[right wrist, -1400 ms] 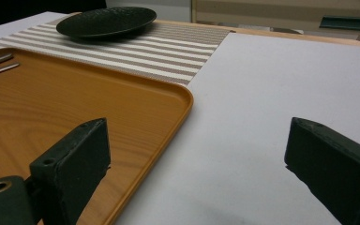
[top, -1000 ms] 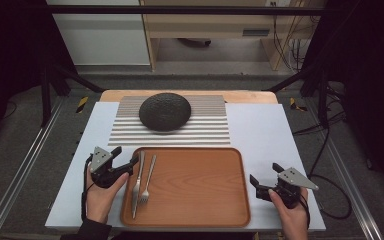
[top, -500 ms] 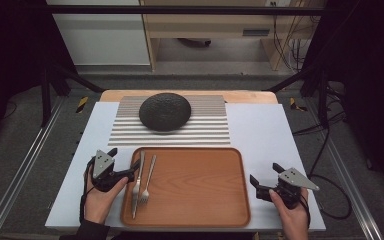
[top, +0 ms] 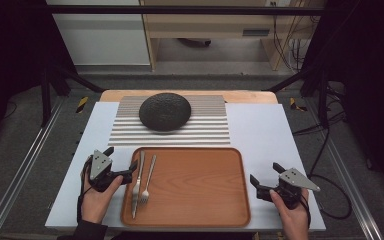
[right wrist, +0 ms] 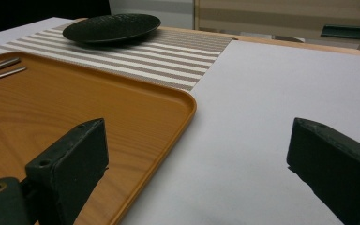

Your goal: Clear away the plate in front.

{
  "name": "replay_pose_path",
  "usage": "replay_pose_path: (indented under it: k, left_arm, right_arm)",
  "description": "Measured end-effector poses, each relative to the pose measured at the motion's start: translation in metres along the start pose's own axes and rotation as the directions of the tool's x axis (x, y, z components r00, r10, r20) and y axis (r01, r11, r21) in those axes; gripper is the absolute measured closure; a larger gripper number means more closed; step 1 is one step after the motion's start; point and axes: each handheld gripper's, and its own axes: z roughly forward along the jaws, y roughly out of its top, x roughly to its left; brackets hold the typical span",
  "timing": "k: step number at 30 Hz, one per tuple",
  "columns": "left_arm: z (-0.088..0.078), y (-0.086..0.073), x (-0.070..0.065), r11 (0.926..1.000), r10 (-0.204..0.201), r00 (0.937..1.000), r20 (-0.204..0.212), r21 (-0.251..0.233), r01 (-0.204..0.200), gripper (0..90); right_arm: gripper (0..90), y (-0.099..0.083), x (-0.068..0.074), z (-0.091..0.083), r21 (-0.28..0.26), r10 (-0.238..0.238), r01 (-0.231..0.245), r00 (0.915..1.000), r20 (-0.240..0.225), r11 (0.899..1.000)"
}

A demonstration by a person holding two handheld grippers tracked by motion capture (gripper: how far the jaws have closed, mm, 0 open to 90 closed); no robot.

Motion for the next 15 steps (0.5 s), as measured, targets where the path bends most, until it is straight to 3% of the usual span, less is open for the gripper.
replay_pose_path:
  k: [7, 11, 15]
  left_arm:
    - [-0.001, 0.0, -0.005, 0.9959, 0.09, 0.9958, 0.014, -0.004, -0.09, 4.1]
    - [-0.001, 0.002, -0.009, 0.9879, 0.152, 0.9883, 0.007, -0.031, -0.152, 4.1]
    - [-0.001, 0.002, -0.015, 0.9807, 0.195, 0.9808, 0.002, -0.017, -0.195, 4.1]
  right_arm:
    - [5.1, 0.0, 0.001, 0.0, 0.0, -0.01, 0.01, 0.9999, -0.011, 1.0]
    - [5.0, 0.0, 0.001, 0.0, -0.003, -0.01, 0.01, 0.9998, -0.017, 1.0]
    - [5.1, -0.001, 0.0, -0.001, -0.014, -0.001, 0.0, 0.9998, -0.018, 1.0]
